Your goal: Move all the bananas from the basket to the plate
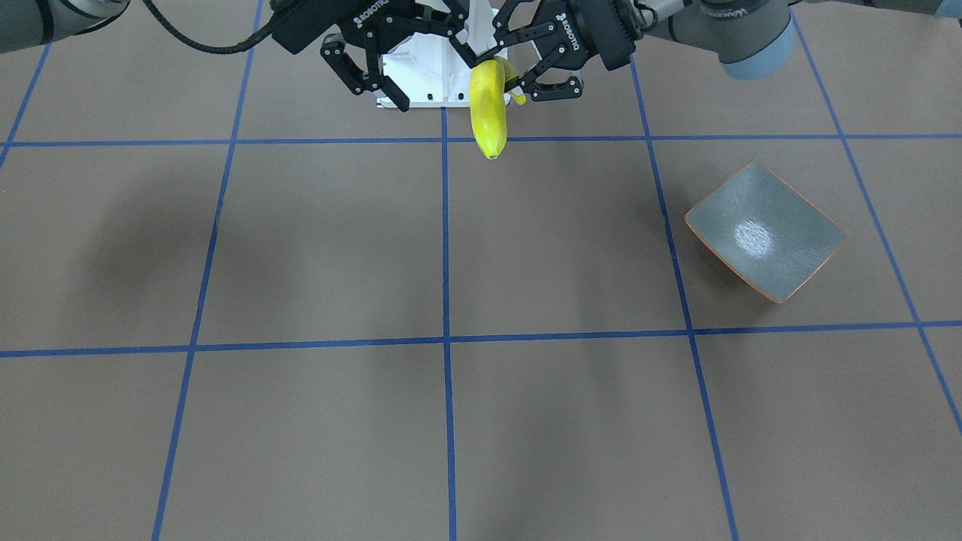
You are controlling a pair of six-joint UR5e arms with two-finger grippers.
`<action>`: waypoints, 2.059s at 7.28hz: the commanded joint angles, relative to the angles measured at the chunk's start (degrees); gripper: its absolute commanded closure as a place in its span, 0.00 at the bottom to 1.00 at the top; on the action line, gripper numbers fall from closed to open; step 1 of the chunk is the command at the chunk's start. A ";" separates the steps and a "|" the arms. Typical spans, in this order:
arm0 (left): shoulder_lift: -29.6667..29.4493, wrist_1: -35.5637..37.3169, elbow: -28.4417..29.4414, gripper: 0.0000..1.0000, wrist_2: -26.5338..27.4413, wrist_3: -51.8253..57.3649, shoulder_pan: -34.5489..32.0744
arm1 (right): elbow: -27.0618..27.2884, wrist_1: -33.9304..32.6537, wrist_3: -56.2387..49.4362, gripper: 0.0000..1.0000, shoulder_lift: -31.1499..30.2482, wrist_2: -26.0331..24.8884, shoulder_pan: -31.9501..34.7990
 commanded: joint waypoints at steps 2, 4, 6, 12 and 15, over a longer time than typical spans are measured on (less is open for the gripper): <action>10.25 0.23 -4.47 1.00 -0.27 -0.35 -0.38 | -3.51 -0.47 -9.10 0.00 -7.18 4.52 10.40; 19.92 0.23 -8.26 1.00 -0.27 -0.45 -1.69 | -7.57 -3.53 -23.30 0.00 -11.49 4.97 15.25; 27.39 0.41 -9.15 1.00 -0.45 -0.45 -4.67 | -7.58 -9.50 -37.37 0.00 -15.71 8.29 21.48; 37.90 3.20 -2.83 1.00 0.26 0.35 -5.39 | -9.94 -9.35 -71.25 0.00 -31.19 16.03 37.75; 34.48 11.29 -0.03 1.00 3.50 0.35 -5.47 | -10.83 -9.00 -71.28 0.00 -31.37 16.05 38.04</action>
